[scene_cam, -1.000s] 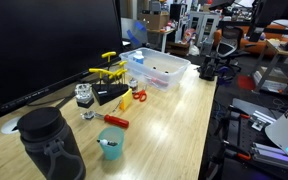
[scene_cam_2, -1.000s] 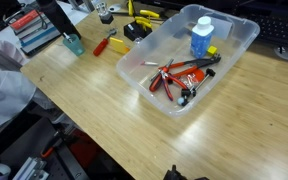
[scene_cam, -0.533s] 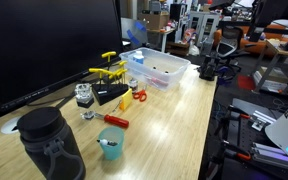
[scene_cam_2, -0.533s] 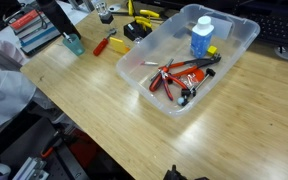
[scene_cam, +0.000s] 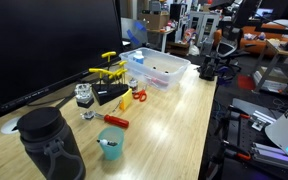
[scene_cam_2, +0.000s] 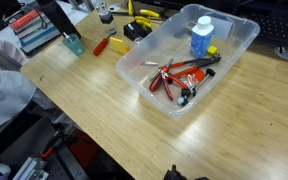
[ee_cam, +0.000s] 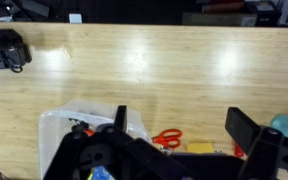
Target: Put the screwdriver in the storage box
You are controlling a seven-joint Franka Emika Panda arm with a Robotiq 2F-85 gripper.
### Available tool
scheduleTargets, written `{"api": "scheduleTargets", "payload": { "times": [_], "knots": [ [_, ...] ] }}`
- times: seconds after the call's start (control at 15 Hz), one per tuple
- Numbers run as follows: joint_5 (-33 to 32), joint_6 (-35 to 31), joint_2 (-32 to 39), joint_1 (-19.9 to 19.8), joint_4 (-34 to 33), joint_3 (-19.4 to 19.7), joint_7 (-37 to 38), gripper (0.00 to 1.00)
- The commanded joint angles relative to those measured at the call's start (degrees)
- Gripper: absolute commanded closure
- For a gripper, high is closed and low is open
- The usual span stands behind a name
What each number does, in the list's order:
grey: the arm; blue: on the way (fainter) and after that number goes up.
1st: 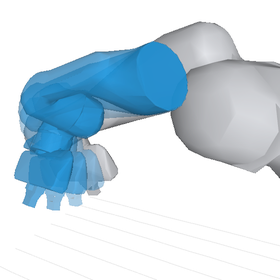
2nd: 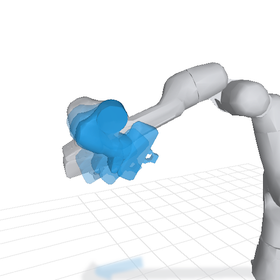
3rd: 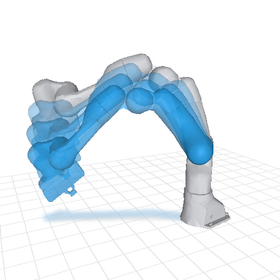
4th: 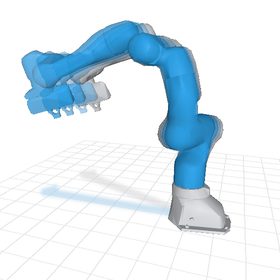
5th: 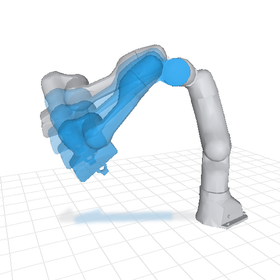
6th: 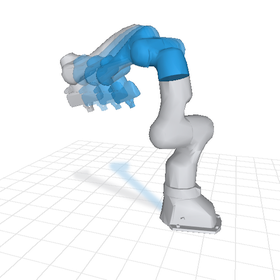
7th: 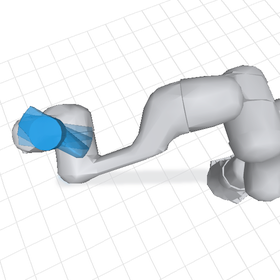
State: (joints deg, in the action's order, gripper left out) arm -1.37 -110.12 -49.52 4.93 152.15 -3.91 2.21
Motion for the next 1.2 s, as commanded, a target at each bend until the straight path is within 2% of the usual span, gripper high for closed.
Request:
{"api": "scheduleTargets", "payload": {
  "times": [0.0, 0.13, 0.2, 0.33, 0.67, 0.87, 1.13],
  "knots": [
    [0.44, -9.86, 6.95, 0.65, -1.48, -0.97, -0.68, 0.0],
    [0.32, -15.6, 10.52, 1.4, -1.37, -1.77, -0.9, 0.0],
    [0.34, -12.83, 7.82, 1.11, -0.37, -1.57, -0.13, 0.0],
    [0.33, -13.71, 9.31, 1.27, -0.37, -1.76, -0.01, 0.0],
    [0.88, -14.18, 7.85, 1.64, -0.28, -1.51, -0.18, 0.0],
    [2.42, -18.16, 10.63, 3.46, -0.98, -2.04, -0.65, 0.0],
    [3.98, -25.95, 18.4, 6.99, -2.9, -2.49, -3.11, 0.0]
  ]
}}
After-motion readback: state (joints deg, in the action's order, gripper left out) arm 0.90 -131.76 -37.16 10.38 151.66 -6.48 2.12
